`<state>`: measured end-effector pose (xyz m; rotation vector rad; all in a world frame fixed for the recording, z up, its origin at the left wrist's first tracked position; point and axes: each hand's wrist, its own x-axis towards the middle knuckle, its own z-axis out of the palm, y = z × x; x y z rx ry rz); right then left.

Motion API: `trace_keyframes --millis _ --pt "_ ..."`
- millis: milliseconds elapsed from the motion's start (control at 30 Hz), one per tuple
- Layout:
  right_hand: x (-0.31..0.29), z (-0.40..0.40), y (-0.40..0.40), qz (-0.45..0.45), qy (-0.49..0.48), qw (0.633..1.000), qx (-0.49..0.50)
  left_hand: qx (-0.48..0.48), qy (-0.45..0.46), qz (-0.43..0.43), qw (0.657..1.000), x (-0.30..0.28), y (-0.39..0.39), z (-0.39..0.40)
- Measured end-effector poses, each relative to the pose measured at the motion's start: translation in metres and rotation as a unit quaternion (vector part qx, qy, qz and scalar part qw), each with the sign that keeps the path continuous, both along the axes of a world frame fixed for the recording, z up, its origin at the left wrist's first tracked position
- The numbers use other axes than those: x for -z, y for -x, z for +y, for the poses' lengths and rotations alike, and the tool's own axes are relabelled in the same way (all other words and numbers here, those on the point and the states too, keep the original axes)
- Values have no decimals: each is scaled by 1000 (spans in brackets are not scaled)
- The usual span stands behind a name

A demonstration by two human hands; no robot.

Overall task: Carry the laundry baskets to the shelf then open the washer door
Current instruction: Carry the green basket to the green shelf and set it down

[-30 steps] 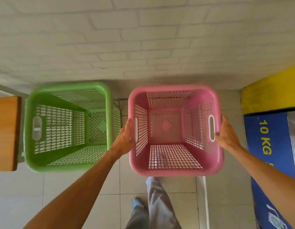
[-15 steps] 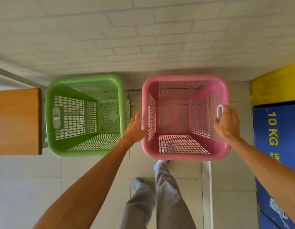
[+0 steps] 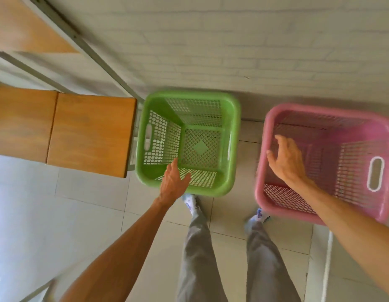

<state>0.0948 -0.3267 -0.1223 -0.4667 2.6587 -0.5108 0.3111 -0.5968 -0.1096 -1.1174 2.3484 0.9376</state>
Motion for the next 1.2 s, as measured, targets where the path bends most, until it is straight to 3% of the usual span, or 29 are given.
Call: trace_keyframes --millis 300,433,633,900,1067,1200 --pt "-2 -88 -62 -106 -66 992 -10 -25 -1 -1 1000 6 -78 -114" --pt "6 -121 -72 -165 -80 981 63 -14 9 -10 1000 14 -73 -160" --pt "43 -146 -71 -163 -78 974 135 34 8 34 999 52 -28 -204" --pt "65 -144 -61 -168 -63 964 195 -48 38 68 996 94 -6 -203" --pt "-19 -134 -59 -155 -18 972 178 -72 49 97 991 17 -38 -187" --pt "-141 -125 -60 -155 16 978 136 -129 56 120 983 -107 -68 -164"
